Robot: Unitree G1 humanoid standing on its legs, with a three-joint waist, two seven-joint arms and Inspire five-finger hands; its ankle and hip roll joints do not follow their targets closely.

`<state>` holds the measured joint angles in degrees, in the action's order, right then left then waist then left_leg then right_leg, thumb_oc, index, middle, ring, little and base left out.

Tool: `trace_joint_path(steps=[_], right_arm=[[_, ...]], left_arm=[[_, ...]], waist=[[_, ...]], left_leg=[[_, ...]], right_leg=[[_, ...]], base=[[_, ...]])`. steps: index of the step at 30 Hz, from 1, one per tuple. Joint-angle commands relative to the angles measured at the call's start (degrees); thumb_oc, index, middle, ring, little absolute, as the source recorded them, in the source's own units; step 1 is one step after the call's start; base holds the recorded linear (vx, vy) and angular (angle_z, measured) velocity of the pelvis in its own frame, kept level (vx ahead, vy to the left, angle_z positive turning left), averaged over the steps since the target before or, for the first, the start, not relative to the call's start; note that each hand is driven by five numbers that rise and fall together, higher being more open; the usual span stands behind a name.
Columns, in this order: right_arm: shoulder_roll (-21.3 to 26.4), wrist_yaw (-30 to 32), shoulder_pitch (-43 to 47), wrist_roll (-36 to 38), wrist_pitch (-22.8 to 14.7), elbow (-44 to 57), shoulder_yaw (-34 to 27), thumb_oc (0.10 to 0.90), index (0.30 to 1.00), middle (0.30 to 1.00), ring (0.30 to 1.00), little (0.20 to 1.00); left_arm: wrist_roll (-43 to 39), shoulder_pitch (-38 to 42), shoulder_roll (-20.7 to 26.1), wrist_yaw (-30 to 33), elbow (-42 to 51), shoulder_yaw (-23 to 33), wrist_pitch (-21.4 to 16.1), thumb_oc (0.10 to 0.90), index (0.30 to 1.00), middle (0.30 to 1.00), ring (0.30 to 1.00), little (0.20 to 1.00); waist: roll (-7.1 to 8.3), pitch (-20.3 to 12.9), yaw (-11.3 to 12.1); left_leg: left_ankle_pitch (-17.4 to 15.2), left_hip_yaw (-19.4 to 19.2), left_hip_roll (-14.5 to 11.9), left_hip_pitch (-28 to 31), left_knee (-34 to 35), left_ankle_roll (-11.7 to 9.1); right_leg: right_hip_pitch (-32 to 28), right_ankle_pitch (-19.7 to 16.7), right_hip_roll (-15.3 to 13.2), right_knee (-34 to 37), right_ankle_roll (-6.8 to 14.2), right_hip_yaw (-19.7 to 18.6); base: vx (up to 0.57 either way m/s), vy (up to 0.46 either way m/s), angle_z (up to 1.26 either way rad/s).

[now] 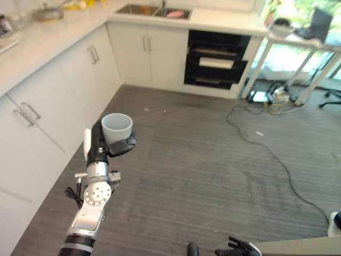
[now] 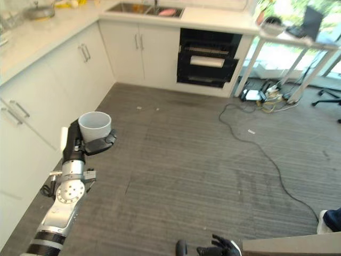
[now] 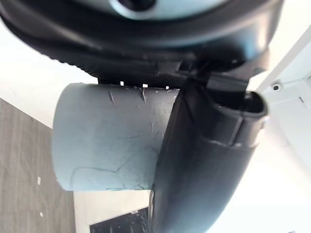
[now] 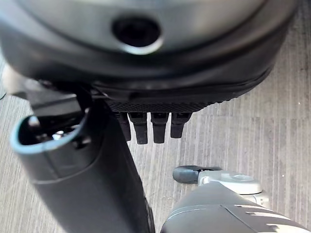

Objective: Place the dishes in the dishwasher.

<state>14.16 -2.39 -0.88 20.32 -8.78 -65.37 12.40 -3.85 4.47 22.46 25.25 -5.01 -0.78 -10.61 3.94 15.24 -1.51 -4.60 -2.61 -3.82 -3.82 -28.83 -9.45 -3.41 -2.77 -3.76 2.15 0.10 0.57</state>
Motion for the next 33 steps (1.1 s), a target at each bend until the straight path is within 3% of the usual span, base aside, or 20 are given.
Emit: trace_joint_path(steps=[1, 3, 5, 7, 9, 10, 11, 12, 15, 16, 17, 18, 20, 21, 23, 24, 27, 29, 30, 33], right_arm=[[4.0, 0.2, -0.9, -1.1, -1.6, -0.6, -0.8, 0.8, 0.9, 0.9, 0.9, 0.9], [4.2, 0.1, -1.4, 0.2, -0.9, -2.1, -2.1, 0.8, 0.9, 0.9, 0.9, 0.9], [4.5, -0.4, -1.8, 2.6, -0.7, -3.5, -3.7, 0.8, 0.9, 0.9, 0.9, 0.9], [4.8, -0.1, -1.6, 3.0, -0.3, -5.1, -4.0, 0.8, 0.9, 0.9, 0.9, 0.9], [4.4, -0.2, -1.7, 2.2, -0.5, -5.7, -3.7, 0.8, 0.9, 0.9, 0.9, 0.9], [3.9, 0.0, -3.0, 2.5, -0.9, -5.7, -4.6, 0.8, 0.9, 0.9, 0.9, 0.9], [3.7, -0.1, -3.3, 2.9, -0.8, -5.7, -4.8, 0.8, 0.9, 0.9, 0.9, 0.9], [3.4, 0.0, -3.5, 3.5, -0.8, -5.5, -5.2, 0.8, 0.9, 0.9, 0.9, 0.9], [2.9, 0.3, -4.6, 5.0, -0.8, -5.0, -6.4, 0.8, 0.9, 0.9, 0.9, 0.9], [2.6, 0.5, -4.8, 5.9, -0.8, -4.8, -6.8, 0.8, 0.9, 0.9, 0.9, 0.9], [2.3, 0.6, -4.5, 7.4, -0.8, -4.4, -7.5, 0.8, 0.9, 0.9, 0.9, 0.9], [2.2, 0.9, -4.1, 7.9, -0.8, -4.7, -8.0, 0.8, 0.9, 0.9, 0.9, 0.9], [2.1, 0.5, -3.7, 7.8, -0.6, -5.2, -7.8, 0.8, 0.9, 0.9, 0.9, 0.9], [2.1, 0.1, -3.7, 7.5, -0.7, -5.2, -7.6, 0.8, 0.9, 0.9, 0.9, 0.9], [2.1, -0.2, -3.8, 7.1, -0.4, -5.7, -7.4, 0.8, 0.9, 0.9, 0.9, 0.9], [2.0, -0.7, -4.4, 6.9, -0.2, -6.2, -7.8, 0.8, 0.9, 0.9, 0.9, 0.9], [1.3, -1.0, -6.1, 7.1, 0.2, -8.7, -8.4, 0.8, 0.9, 0.9, 0.9, 0.9], [1.2, -1.1, -6.2, 7.2, 0.3, -9.3, -8.7, 0.8, 0.9, 0.9, 0.9, 0.9], [0.4, -1.2, -7.5, 6.8, 1.1, -10.9, -8.8, 0.8, 0.9, 0.9, 0.9, 0.9], [0.8, -2.0, -7.7, 5.7, 1.8, -11.2, -8.0, 0.8, 0.9, 0.9, 0.9, 0.9]], left_arm=[[0.9, 2.8, 1.6, -1.5, 7.6, -0.4, -7.7, 0.4, 0.3, 0.3, 0.3, 0.3], [1.2, 2.3, 1.6, -2.1, 7.9, -1.2, -7.8, 0.4, 0.3, 0.3, 0.3, 0.3], [2.2, 2.4, 1.6, -1.4, 8.0, -1.6, -8.1, 0.4, 0.3, 0.3, 0.3, 0.3], [3.0, 1.3, 0.8, -0.9, 7.7, -1.2, -7.5, 0.4, 0.3, 0.3, 0.3, 0.3], [2.2, -0.9, 0.4, -1.4, 7.9, -0.4, -7.8, 0.4, 0.3, 0.3, 0.3, 0.3], [1.2, 0.1, -0.4, -1.6, 8.8, -1.4, -7.8, 0.4, 0.3, 0.3, 0.3, 0.3], [1.4, 0.8, 0.2, -2.0, 9.1, -2.3, -7.8, 0.4, 0.3, 0.3, 0.3, 0.3], [1.8, 1.5, 0.4, -2.2, 9.4, -3.2, -7.5, 0.4, 0.3, 0.3, 0.3, 0.3], [2.8, 3.9, 1.3, -2.6, 10.6, -4.9, -6.7, 0.4, 0.3, 0.3, 0.3, 0.3], [3.1, 4.6, 1.9, -2.6, 10.5, -5.4, -6.5, 0.4, 0.3, 0.3, 0.3, 0.3], [3.4, 5.9, 2.6, -2.9, 10.8, -6.1, -6.2, 0.4, 0.3, 0.3, 0.3, 0.3], [3.7, 6.5, 3.0, -3.4, 10.4, -6.6, -6.1, 0.4, 0.3, 0.3, 0.3, 0.3], [3.5, 6.7, 3.5, -5.3, 9.9, -7.6, -6.0, 0.4, 0.3, 0.3, 0.3, 0.3], [3.0, 6.4, 3.6, -6.1, 9.9, -7.5, -6.2, 0.4, 0.3, 0.3, 0.3, 0.3], [2.5, 6.0, 3.7, -6.8, 9.5, -7.2, -6.5, 0.4, 0.3, 0.3, 0.3, 0.3], [1.6, 5.2, 3.2, -6.9, 8.5, -6.6, -6.7, 0.4, 0.3, 0.3, 0.3, 0.3], [1.4, 5.4, 2.5, -7.2, 7.3, -7.2, -6.5, 0.4, 0.3, 0.3, 0.3, 0.3], [1.8, 6.3, 2.5, -7.6, 7.2, -8.2, -6.5, 0.4, 0.3, 0.3, 0.3, 0.3], [2.9, 7.2, 1.9, -8.5, 6.4, -9.9, -6.4, 0.4, 0.3, 0.3, 0.3, 0.3], [1.5, 6.3, 1.1, -9.5, 5.8, -9.5, -6.3, 0.4, 0.3, 0.3, 0.3, 0.3]], waist=[[0.13, -2.3, -0.6], [-0.72, -3.3, 0.3], [-2.05, -4.4, 0.9], [-2.16, -5.4, 2.7], [-2.52, -7.3, 3.3], [-1.91, -9.3, 3.2], [-1.5, -9.7, 3.2], [-0.64, -10.2, 3.0], [-1.01, -9.7, 1.4], [-1.86, -8.8, 0.2], [-2.21, -7.2, -1.6], [-2.52, -6.0, -2.6], [-3.7, -4.4, -4.5], [-3.73, -3.8, -5.3], [-3.48, -3.6, -6.8], [-2.0, -3.9, -8.4], [-0.3, -4.7, -10.9], [-0.7, -4.9, -11.3], [-0.38, -5.6, -11.8], [-0.5, -6.8, -12.1]], left_leg=[[5.5, -7.3, 1.0, -5.6, 4.1, 1.3], [4.9, -11.8, -0.4, -7.6, 12.9, 2.9], [7.1, -14.7, -0.4, -7.7, 25.4, 3.9], [8.8, -12.4, -0.4, -11.4, 32.9, 4.3], [10.7, -10.2, -0.3, -10.1, 32.6, 4.3], [14.7, -9.9, 1.0, -8.9, 32.4, 5.3], [14.7, -9.9, 1.6, -7.9, 32.9, 5.9], [13.6, -9.6, 3.6, -6.6, 32.9, 7.0], [10.5, -8.6, 6.1, -1.0, 33.7, 9.2], [9.5, -7.6, 6.1, 1.0, 33.8, 10.0], [8.0, -6.3, 6.4, 3.5, 33.8, 10.7], [6.7, -5.7, 6.2, 4.8, 33.8, 11.1], [4.9, -4.2, 5.5, 7.2, 33.8, 11.3], [3.3, -3.8, 5.3, 8.9, 33.8, 10.8], [2.2, -4.0, 4.9, 10.6, 33.8, 10.0], [-0.8, -2.9, 6.7, 13.4, 33.8, 9.3], [-4.1, -0.5, 7.7, 16.7, 33.8, 8.4], [-4.9, 0.5, 7.1, 17.4, 33.8, 8.0], [-5.0, 2.6, 7.0, 19.6, 33.8, 7.5], [-5.6, 1.8, 5.2, 21.6, 28.0, 5.4]], right_leg=[[-5.4, 10.1, 1.2, -3.7, 2.2, 2.0], [-8.4, 11.6, 0.7, -2.1, 2.8, 2.2], [-11.6, 13.3, 0.5, -0.8, 3.8, 1.5], [-14.8, 14.9, -1.4, -0.1, 4.9, -0.1], [-17.4, 16.0, -2.9, -0.4, 5.8, -2.0], [-17.9, 13.8, -5.9, -4.4, 8.0, -2.6], [-16.3, 13.2, -7.0, -6.7, 8.5, -2.4], [-14.4, 9.3, -8.8, -11.5, 9.7, -3.3], [-8.5, -8.2, -11.0, -27.1, 9.0, -5.1], [-6.7, -11.4, -10.4, -33.5, 8.3, -5.8], [-3.1, -10.9, -8.4, -41.1, 7.5, -7.0], [0.1, -9.6, -7.1, -44.5, 7.2, -7.0], [8.4, -2.3, -3.0, -49.2, 6.5, -5.3], [12.7, 2.4, -2.3, -45.7, 5.6, -2.3], [15.9, 3.1, -2.2, -37.4, 5.8, 1.6], [17.2, 3.5, -0.3, -25.1, 6.5, 3.4], [17.1, -0.9, 4.0, -4.8, 8.2, 4.0], [16.2, -2.3, 4.6, -2.3, 8.3, 4.4], [15.2, -2.8, 4.1, -3.3, 7.0, 4.0], [11.0, -2.0, 4.0, -4.3, 4.5, 2.6]], base=[[0.29, 0.025, 0.01], [0.49, 0.109, 0.44], [0.57, 0.159, 0.53], [0.55, 0.118, 0.19], [0.68, 0.158, -0.79], [0.69, 0.201, -1.29], [0.7, 0.252, -1.16], [0.4, 0.194, -0.68], [0.38, 0.264, -0.33], [0.43, 0.255, 0.17], [0.4, 0.223, 0.47], [0.37, 0.177, 0.57], [0.38, 0.079, 0.47], [0.43, -0.037, 0.21], [0.51, -0.124, 0.08], [0.59, -0.197, 0.32], [0.53, -0.192, 0.48], [0.33, -0.175, 0.92], [0.28, -0.229, 1.0], [0.43, -0.297, 1.04]])
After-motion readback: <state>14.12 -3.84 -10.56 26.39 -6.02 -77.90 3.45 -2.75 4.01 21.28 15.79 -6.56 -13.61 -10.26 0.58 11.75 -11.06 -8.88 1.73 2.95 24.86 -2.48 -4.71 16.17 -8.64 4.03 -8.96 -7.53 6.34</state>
